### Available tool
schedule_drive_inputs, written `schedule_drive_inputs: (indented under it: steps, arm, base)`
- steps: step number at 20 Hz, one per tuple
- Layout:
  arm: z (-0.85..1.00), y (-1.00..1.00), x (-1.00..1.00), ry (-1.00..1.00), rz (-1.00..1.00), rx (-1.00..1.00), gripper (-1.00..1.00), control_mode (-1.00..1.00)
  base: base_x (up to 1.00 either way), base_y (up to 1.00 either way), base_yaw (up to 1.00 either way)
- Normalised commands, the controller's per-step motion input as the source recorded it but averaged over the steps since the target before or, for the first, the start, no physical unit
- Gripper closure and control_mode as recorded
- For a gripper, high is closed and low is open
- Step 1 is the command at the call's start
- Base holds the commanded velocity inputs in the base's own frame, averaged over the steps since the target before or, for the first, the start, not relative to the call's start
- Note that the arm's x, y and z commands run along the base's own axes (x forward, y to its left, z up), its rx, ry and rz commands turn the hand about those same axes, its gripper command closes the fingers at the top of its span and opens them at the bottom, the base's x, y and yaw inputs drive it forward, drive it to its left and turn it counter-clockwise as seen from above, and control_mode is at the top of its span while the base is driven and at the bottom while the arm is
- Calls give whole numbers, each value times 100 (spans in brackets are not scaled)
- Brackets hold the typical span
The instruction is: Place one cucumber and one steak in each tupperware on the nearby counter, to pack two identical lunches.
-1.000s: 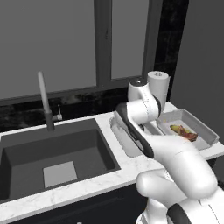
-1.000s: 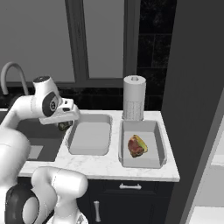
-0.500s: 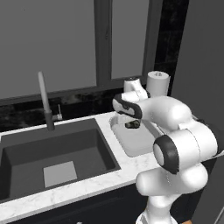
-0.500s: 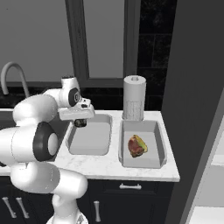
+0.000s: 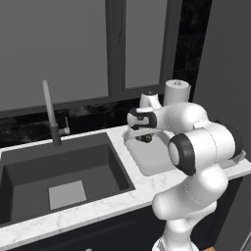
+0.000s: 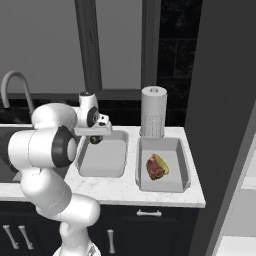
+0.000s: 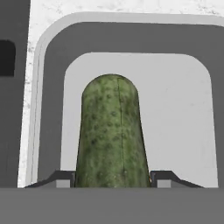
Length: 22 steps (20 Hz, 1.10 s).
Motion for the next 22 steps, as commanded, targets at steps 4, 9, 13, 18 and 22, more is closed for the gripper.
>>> schedule_drive_inputs:
  steps: [4, 9, 13, 18, 22]
  arm:
    - [-57, -3, 0, -7, 0, 1, 100, -100]
    - [-64, 0, 0, -1, 0, 0, 100, -100]
    - [-22, 0, 0, 0, 0, 0, 100, -100]
    - [25, 0, 1, 2, 0, -1, -100, -100]
    - [33, 0, 0, 3, 0, -2, -100, -100]
  base:
    - [0, 0, 0]
    - [0, 0, 0]
    - [0, 0, 0]
    - [0, 0, 0]
    - [0, 0, 0]
